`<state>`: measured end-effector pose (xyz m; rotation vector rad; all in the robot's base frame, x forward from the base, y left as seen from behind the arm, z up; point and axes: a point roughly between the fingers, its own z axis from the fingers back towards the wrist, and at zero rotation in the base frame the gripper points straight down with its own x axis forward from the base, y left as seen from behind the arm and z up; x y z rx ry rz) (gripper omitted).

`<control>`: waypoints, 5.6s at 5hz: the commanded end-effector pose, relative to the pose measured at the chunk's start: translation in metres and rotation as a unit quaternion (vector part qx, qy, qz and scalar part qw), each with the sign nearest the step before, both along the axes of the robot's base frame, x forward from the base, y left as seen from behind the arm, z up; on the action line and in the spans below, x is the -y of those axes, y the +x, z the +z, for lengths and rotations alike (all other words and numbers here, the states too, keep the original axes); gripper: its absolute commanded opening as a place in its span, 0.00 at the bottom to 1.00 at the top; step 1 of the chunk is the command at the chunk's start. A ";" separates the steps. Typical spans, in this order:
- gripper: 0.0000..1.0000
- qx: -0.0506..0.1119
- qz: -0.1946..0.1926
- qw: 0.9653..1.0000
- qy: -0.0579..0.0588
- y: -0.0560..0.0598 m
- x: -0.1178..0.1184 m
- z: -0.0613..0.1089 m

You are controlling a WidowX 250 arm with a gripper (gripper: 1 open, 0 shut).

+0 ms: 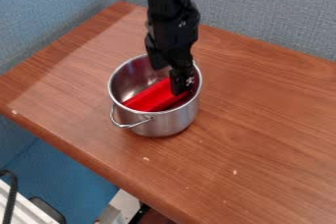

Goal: Put the red object in the metal pot

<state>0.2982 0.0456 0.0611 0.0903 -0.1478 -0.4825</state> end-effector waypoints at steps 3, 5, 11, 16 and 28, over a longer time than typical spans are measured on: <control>0.00 0.040 0.061 0.997 0.001 0.013 -0.029 -0.011; 0.00 0.060 0.061 0.996 0.000 0.024 -0.034 0.006; 1.00 0.081 0.090 0.993 -0.009 0.005 -0.020 0.032; 1.00 0.058 0.055 0.997 0.000 -0.013 -0.025 0.013; 1.00 0.049 0.133 0.990 -0.022 -0.017 -0.033 -0.002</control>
